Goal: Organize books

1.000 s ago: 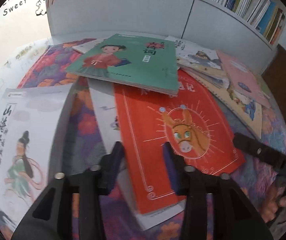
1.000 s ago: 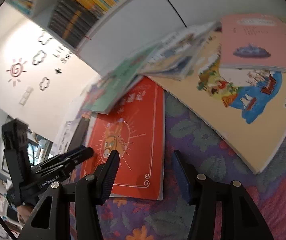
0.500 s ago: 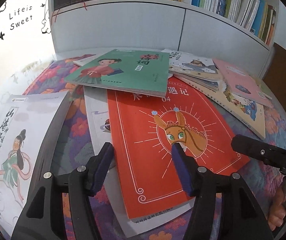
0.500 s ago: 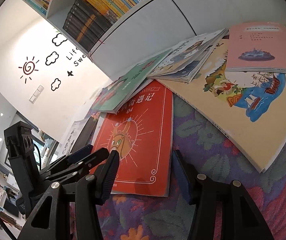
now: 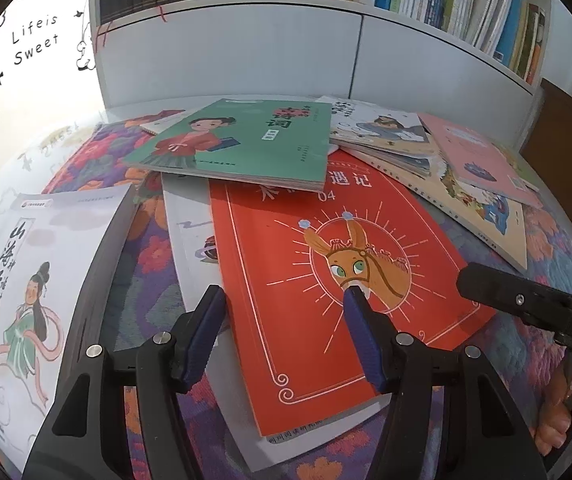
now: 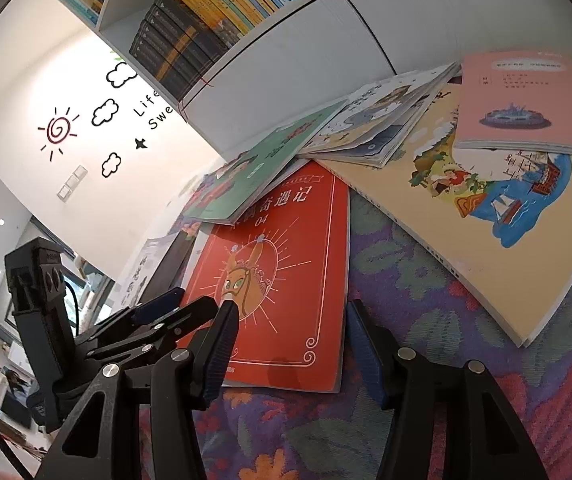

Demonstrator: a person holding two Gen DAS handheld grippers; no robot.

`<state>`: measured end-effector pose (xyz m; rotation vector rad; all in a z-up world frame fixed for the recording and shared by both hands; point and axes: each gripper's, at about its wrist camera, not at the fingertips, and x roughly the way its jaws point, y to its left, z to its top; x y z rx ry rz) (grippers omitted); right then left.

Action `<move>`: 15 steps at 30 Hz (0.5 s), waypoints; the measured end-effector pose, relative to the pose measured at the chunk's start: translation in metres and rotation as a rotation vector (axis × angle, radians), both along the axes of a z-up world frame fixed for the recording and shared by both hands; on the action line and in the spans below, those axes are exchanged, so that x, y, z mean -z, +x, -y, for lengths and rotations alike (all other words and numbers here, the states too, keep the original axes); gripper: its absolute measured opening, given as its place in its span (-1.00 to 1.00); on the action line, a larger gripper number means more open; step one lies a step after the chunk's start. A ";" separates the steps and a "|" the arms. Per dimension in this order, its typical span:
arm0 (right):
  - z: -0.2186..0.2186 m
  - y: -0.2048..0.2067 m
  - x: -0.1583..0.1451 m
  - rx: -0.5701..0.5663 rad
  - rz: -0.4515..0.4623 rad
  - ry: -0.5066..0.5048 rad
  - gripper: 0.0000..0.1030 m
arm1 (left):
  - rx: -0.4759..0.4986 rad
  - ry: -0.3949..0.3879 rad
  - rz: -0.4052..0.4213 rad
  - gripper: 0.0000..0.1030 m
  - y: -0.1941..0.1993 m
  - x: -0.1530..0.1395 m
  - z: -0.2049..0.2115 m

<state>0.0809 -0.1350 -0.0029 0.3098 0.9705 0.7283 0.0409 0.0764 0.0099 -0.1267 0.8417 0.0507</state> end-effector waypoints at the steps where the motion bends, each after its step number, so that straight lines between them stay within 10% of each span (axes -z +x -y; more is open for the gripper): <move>1: 0.000 -0.001 -0.001 0.003 0.005 -0.004 0.07 | 0.005 -0.006 -0.003 0.12 -0.001 0.000 0.000; 15: 0.007 -0.067 -0.016 -0.068 0.020 -0.171 0.09 | 0.134 -0.081 -0.065 0.12 -0.073 -0.004 0.019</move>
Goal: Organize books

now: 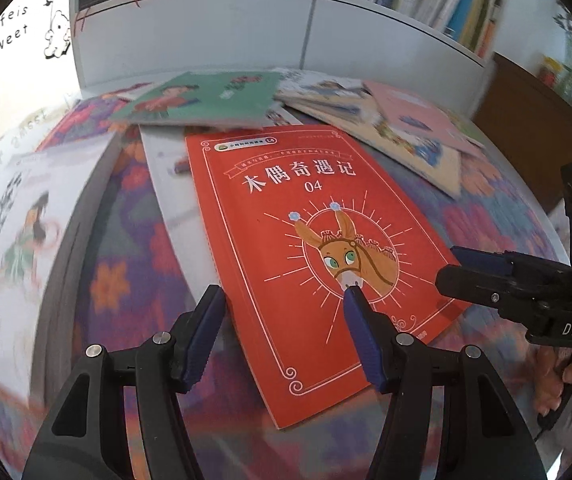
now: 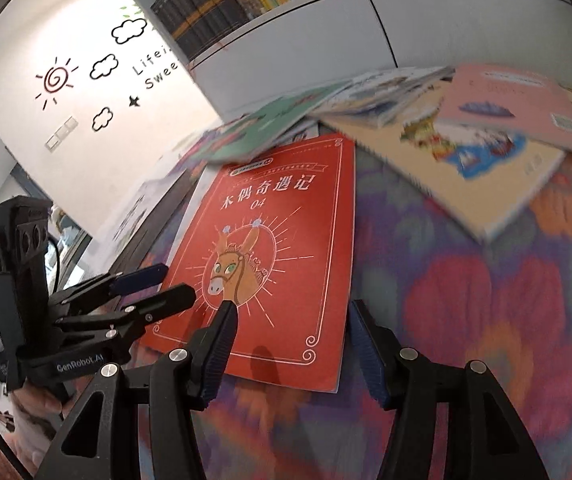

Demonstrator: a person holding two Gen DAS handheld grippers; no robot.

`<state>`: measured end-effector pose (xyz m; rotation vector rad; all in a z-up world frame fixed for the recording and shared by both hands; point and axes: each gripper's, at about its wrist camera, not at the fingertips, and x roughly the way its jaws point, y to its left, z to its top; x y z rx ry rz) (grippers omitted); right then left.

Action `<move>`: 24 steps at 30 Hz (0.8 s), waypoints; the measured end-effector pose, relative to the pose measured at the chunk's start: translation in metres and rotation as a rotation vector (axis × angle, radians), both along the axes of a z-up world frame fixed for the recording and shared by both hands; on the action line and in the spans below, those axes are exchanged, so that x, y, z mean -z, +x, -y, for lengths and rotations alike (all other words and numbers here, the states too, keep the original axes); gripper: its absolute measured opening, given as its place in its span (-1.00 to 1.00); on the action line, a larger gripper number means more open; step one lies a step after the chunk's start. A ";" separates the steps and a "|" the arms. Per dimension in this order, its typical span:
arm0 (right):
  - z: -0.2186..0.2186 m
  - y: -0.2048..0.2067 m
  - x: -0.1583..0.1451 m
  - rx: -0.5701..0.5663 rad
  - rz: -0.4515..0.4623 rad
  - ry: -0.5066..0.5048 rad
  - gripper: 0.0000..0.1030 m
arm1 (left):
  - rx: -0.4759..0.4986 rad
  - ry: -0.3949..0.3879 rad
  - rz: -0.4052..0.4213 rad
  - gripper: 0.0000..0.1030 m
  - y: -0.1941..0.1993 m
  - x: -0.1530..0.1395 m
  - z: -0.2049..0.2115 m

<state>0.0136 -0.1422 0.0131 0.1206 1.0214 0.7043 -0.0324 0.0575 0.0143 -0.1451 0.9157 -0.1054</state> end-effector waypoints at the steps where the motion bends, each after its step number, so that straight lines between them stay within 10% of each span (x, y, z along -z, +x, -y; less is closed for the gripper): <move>1: 0.003 -0.010 -0.001 -0.008 -0.010 -0.003 0.09 | 0.007 -0.004 -0.013 0.12 -0.009 0.000 0.003; 8: 0.036 -0.077 -0.005 -0.144 -0.159 0.011 0.08 | 0.108 -0.068 -0.077 0.12 -0.057 0.002 0.014; 17: 0.057 -0.013 0.016 -0.085 -0.352 0.193 0.06 | 0.091 -0.201 -0.170 -0.10 -0.021 0.011 -0.009; 24: 0.047 0.027 0.040 -0.107 -0.446 0.259 -0.81 | 0.072 -0.330 -0.175 -0.48 -0.007 0.020 -0.037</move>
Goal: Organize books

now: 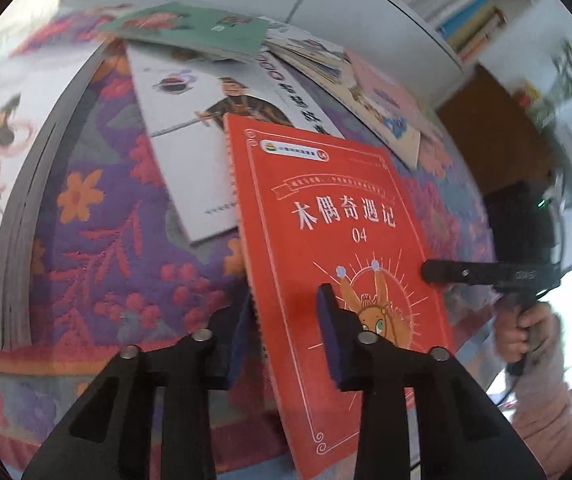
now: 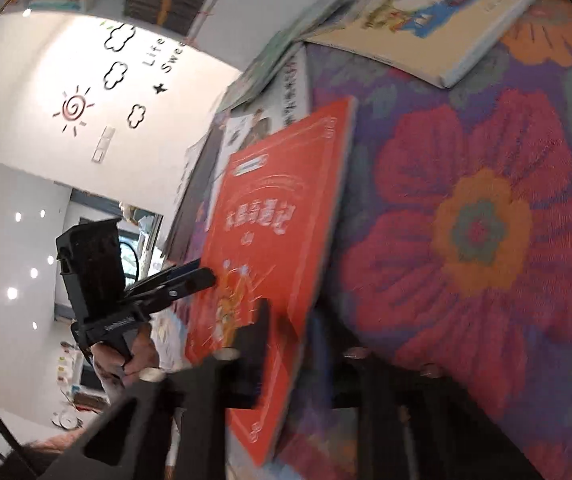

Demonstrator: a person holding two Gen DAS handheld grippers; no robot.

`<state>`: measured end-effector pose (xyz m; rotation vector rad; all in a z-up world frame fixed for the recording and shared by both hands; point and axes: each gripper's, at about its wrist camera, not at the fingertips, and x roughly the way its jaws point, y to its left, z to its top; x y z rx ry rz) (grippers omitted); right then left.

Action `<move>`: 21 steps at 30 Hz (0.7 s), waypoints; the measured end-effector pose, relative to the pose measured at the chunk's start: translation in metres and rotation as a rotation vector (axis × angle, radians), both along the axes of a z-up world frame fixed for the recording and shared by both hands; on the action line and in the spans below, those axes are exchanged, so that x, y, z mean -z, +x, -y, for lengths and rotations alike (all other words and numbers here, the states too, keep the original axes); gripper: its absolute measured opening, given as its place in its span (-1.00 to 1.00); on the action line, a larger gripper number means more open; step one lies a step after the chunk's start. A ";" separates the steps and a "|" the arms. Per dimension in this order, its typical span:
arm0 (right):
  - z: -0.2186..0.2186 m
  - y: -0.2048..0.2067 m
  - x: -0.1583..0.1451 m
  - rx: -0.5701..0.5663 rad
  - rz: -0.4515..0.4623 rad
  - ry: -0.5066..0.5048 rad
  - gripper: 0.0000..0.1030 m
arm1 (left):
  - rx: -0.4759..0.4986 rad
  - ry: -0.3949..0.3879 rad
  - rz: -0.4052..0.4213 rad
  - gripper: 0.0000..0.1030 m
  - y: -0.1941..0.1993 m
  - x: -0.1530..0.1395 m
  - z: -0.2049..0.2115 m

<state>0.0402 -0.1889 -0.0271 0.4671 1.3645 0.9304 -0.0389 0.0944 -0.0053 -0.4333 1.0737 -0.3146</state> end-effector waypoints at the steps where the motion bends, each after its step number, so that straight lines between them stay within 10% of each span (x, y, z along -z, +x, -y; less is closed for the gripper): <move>1: 0.002 0.001 0.003 0.005 -0.024 0.024 -0.83 | -0.009 -0.030 -0.002 -0.52 0.001 0.002 -0.005; 17: 0.006 -0.006 -0.002 0.007 0.025 0.009 -0.82 | -0.086 0.011 0.026 -0.52 0.008 0.001 0.001; 21: -0.003 -0.025 -0.020 0.008 0.213 -0.066 -0.72 | -0.112 0.040 0.041 -0.52 0.003 -0.002 0.004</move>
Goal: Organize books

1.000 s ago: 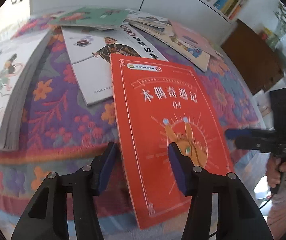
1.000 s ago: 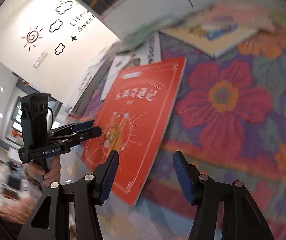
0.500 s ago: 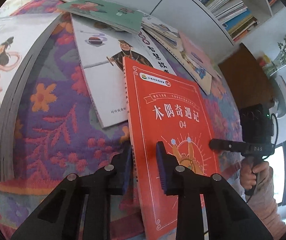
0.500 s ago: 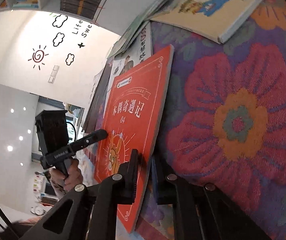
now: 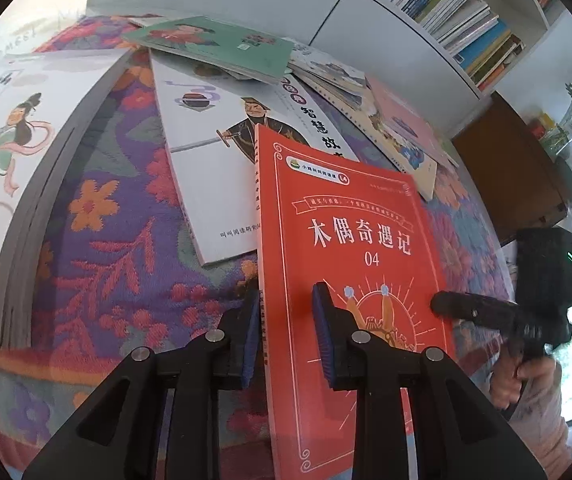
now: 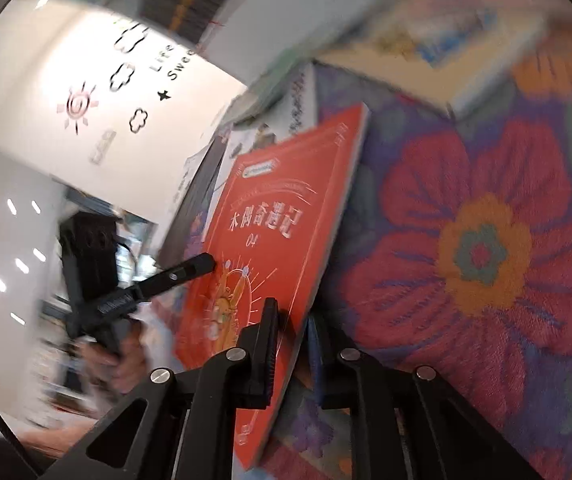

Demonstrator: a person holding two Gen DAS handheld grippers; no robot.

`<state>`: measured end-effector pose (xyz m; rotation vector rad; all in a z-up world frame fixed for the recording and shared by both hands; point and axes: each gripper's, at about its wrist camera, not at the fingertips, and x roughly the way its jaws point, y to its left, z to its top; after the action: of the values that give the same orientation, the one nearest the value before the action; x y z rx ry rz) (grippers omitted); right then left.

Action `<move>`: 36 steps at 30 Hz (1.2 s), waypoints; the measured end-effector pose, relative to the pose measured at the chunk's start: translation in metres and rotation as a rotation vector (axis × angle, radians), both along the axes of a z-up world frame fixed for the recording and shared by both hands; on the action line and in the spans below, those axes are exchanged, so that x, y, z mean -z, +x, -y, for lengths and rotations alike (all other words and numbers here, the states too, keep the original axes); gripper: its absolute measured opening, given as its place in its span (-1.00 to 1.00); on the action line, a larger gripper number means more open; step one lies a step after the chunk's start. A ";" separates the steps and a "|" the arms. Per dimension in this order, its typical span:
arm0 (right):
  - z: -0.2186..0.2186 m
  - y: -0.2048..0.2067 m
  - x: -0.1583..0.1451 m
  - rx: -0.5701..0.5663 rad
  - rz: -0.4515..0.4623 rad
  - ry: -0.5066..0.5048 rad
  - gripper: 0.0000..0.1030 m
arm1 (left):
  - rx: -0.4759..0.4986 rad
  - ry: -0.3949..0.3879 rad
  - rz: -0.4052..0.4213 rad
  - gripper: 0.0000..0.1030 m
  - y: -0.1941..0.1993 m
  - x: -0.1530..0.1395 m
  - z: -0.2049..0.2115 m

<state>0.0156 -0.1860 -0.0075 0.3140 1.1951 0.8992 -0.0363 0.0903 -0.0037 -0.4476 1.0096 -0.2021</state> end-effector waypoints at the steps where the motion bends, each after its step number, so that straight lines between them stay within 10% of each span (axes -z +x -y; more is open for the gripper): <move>1: -0.005 -0.008 -0.006 -0.005 0.060 -0.033 -0.72 | -0.004 0.008 -0.013 -0.53 0.000 -0.001 0.001; 36: -0.054 -0.030 -0.092 -0.016 0.218 0.020 -0.72 | -0.018 0.048 0.049 -0.52 -0.004 -0.063 -0.035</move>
<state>-0.0148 -0.1318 0.0845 0.2162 0.9890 0.9345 -0.0407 0.1248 0.0593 -0.4061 0.9598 -0.1718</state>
